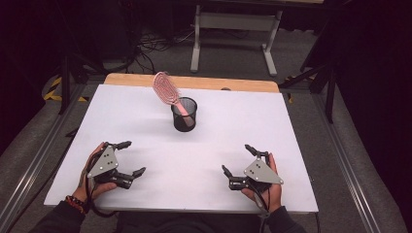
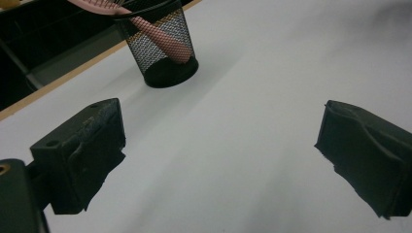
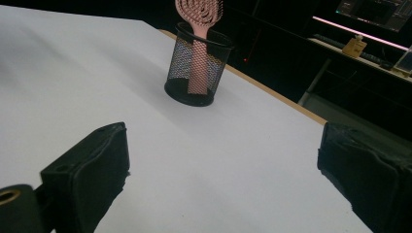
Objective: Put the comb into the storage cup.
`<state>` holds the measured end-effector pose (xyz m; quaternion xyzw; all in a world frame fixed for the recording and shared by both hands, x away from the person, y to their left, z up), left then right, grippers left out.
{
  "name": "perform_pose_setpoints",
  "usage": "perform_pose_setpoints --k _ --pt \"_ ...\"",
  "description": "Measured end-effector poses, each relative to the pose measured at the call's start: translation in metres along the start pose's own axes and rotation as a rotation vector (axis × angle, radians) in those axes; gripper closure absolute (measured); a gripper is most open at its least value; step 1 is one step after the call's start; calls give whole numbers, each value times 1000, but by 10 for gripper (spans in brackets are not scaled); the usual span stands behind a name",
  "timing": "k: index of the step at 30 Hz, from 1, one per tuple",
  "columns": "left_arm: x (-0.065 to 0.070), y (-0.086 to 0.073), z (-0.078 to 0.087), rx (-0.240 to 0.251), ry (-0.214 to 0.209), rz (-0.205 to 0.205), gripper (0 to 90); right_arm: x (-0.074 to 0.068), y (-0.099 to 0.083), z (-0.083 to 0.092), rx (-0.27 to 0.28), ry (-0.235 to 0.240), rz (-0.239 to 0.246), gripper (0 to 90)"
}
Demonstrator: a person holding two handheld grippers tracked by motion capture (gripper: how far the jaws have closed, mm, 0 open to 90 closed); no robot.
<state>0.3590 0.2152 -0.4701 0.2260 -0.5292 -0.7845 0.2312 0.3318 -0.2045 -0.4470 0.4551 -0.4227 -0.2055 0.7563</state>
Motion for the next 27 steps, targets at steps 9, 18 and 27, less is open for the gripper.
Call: perform_pose_setpoints --k 9,18,27 --pt "-4 -8 13 4 16 42 43 2 -1 2 4 7 -7 49" --pt "-4 -8 10 2 0 42 43 0 -2 2 -1 15 2 49" --pt "-4 -8 10 9 -19 35 43 -2 0 3 -5 11 6 49"
Point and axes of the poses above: each handheld gripper's, and its own axes: z roughly backward along the jaws, y roughly out of its top, x roughly to its right, the point moved 2 cm from there along -z, roughly forward along the jaws, and after that the axes turned 7 degrees about z, right-handed, at the moved point
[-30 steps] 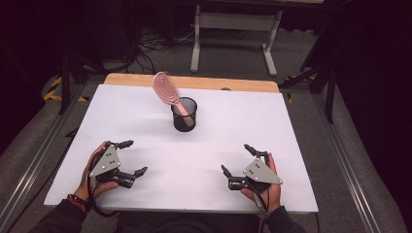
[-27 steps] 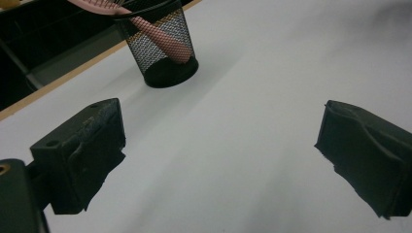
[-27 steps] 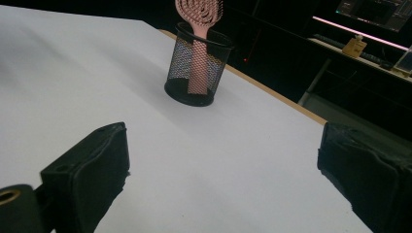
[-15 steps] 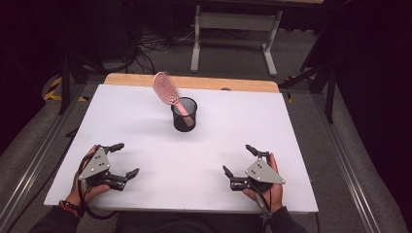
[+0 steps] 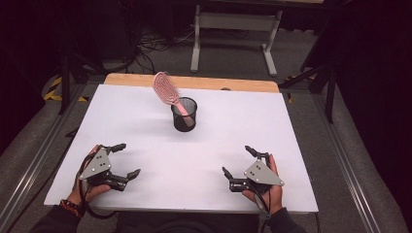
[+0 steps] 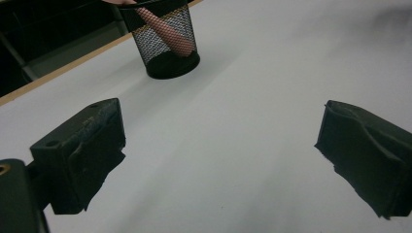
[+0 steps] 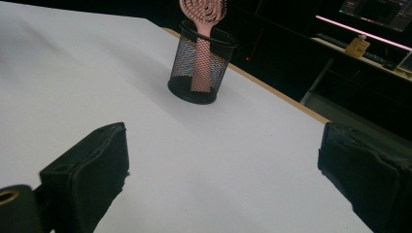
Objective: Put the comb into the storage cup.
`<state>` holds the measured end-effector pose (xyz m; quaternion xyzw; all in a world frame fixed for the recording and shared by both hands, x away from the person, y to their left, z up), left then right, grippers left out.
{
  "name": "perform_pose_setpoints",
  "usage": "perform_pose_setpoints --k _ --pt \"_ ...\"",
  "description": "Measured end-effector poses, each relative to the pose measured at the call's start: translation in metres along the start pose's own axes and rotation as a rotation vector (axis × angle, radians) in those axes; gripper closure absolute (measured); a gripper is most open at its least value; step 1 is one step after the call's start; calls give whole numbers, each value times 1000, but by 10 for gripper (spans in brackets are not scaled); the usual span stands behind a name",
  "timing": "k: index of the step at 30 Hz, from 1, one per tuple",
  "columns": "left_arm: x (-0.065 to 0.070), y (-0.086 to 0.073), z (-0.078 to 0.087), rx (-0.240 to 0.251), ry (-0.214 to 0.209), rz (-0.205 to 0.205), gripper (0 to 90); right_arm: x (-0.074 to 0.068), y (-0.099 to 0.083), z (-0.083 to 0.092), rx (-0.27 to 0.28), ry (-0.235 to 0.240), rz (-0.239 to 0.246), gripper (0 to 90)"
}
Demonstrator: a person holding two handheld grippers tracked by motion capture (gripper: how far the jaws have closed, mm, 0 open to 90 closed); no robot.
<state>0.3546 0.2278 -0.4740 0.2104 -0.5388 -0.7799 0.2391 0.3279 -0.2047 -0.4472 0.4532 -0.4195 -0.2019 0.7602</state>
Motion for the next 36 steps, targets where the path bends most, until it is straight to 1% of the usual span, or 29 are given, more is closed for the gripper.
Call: perform_pose_setpoints --k 2,7,15,27,33,36 --pt "0 0 0 -1 0 -3 43 0 0 0 0 0 0 49" --pt "-1 0 -1 2 -3 8 43 -1 -1 -2 -6 6 -1 49" --pt "-2 0 -2 -3 1 5 43 1 -1 -1 -2 3 -14 49" --pt "-4 0 -3 -1 -5 11 43 0 -2 -2 -5 6 -14 49" --pt "-4 0 -4 -3 2 7 43 2 -3 -2 -6 7 -16 49" --pt "-5 0 -4 -2 9 14 44 3 -4 -2 -5 9 -23 49"
Point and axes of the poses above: each handheld gripper's, and its own axes: z roughly backward along the jaws, y roughly out of its top, x roughly to its right, the point moved 2 cm from there along -z, roughly forward along the jaws, and after that the axes turned 7 degrees about z, right-handed, at the moved point
